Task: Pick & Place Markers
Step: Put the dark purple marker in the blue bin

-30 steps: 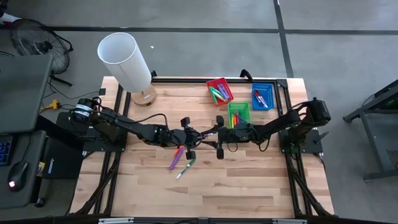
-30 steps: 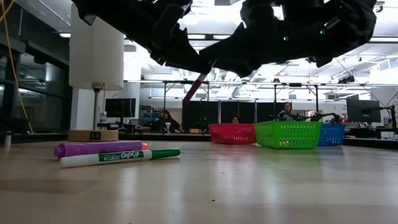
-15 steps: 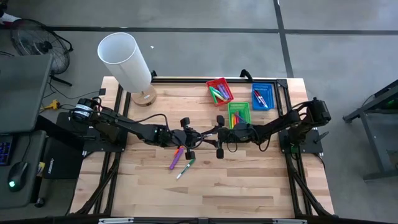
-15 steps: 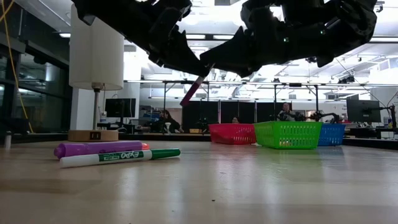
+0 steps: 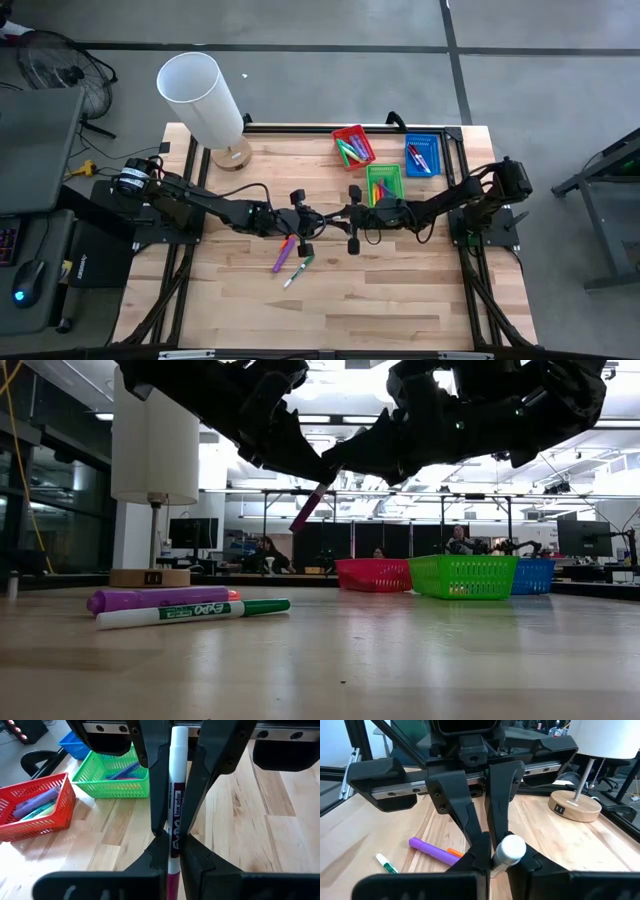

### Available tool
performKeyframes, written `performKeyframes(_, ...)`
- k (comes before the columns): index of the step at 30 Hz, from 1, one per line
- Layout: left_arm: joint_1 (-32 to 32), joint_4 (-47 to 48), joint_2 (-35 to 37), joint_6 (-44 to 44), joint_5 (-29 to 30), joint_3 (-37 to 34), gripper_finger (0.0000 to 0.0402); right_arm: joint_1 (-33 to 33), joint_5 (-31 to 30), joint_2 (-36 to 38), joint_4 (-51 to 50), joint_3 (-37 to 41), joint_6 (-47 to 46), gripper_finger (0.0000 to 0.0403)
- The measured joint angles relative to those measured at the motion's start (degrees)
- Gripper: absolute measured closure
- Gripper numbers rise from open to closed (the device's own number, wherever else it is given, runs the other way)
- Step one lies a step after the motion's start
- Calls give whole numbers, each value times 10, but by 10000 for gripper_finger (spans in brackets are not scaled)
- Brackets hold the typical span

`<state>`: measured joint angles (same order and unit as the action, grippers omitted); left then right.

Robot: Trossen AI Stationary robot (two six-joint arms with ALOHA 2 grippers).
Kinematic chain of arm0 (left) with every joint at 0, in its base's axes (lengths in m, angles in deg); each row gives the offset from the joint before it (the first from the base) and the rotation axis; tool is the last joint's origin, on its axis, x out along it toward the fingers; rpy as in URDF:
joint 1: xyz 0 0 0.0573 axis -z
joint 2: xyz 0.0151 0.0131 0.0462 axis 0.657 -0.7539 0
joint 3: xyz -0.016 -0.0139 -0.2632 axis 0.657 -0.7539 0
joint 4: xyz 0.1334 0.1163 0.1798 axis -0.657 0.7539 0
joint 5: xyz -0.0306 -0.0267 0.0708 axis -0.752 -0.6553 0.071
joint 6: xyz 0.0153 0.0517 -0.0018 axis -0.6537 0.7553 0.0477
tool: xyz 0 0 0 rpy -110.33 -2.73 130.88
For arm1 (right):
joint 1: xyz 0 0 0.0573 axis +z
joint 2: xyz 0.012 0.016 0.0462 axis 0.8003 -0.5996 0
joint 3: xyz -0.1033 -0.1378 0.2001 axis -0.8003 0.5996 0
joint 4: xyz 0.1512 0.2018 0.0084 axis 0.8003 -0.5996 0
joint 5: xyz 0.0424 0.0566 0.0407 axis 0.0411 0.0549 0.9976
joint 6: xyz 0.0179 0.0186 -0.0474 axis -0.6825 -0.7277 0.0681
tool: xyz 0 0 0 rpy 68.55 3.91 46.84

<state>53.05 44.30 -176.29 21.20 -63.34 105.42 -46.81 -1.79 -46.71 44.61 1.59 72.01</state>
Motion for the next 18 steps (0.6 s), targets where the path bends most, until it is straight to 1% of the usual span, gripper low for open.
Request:
performKeyframes(5,0,0,0,0,0,0,385,0,11,0,0,0,-3,376)
performKeyframes(9,0,0,0,0,0,0,382,0,2,0,0,0,-11,376)
performKeyframes(15,0,-2,0,0,1,0,331,0,0,0,0,0,-15,376)
performKeyframes(18,0,1,0,0,10,0,313,0,-4,0,-2,0,-15,376)
